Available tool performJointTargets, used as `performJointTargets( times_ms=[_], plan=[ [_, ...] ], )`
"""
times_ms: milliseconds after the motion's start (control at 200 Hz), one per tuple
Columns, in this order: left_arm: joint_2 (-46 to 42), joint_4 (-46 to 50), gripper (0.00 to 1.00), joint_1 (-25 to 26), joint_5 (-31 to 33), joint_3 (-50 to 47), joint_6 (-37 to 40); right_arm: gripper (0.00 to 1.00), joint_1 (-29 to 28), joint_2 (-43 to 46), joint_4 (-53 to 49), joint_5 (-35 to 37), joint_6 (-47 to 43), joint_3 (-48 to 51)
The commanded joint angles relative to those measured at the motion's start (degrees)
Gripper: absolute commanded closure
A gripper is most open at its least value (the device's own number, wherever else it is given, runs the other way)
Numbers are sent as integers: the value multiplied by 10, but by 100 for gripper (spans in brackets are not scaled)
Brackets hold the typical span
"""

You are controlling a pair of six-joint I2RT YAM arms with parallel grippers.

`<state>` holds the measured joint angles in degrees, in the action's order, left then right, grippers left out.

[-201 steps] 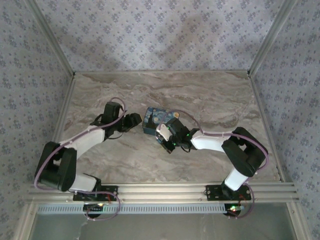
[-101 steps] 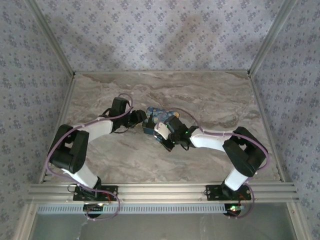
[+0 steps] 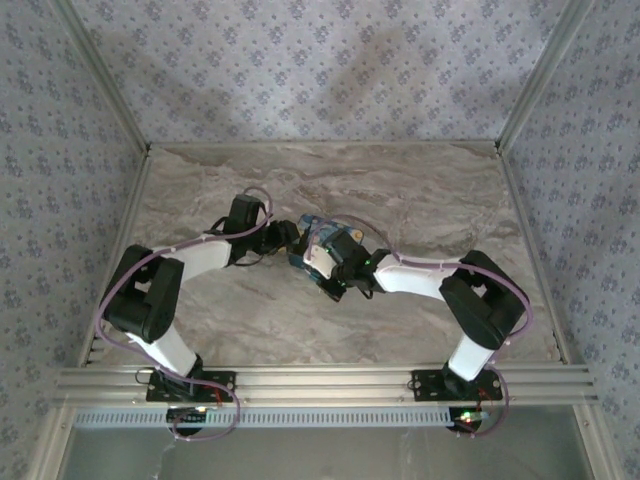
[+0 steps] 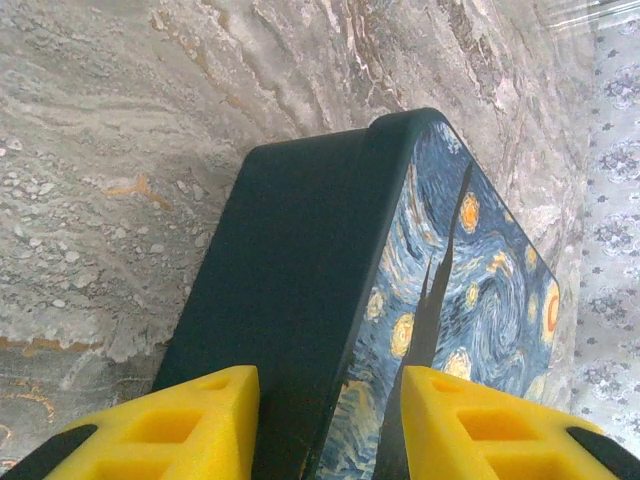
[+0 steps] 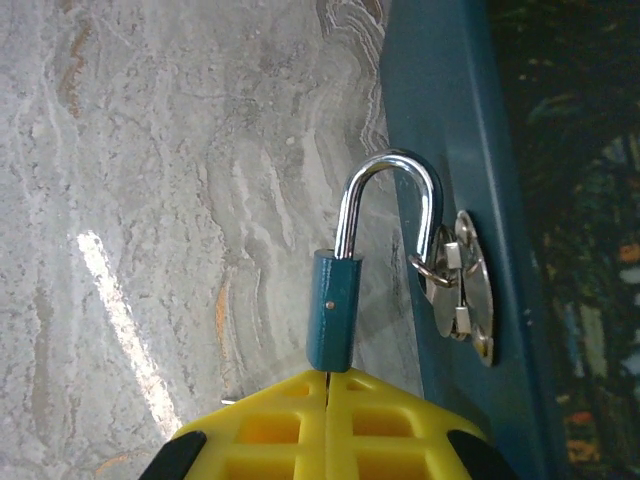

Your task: Unlock a padlock with a key

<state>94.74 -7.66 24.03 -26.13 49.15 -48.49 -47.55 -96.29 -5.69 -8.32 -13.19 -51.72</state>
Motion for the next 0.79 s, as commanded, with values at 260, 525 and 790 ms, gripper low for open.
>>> performJointTargets(
  times_ms=[260, 525, 790],
  plan=[
    [-5, -20, 58, 0, 2, -9, -15, 100, -14, 42, 12, -7, 3, 8],
    [3, -40, 60, 2, -6, -16, -27, 100, -15, 36, 13, 3, -8, -9],
    [-32, -26, 57, -10, 8, -31, -22, 100, -27, 64, -4, 2, -2, -23]
  ],
)
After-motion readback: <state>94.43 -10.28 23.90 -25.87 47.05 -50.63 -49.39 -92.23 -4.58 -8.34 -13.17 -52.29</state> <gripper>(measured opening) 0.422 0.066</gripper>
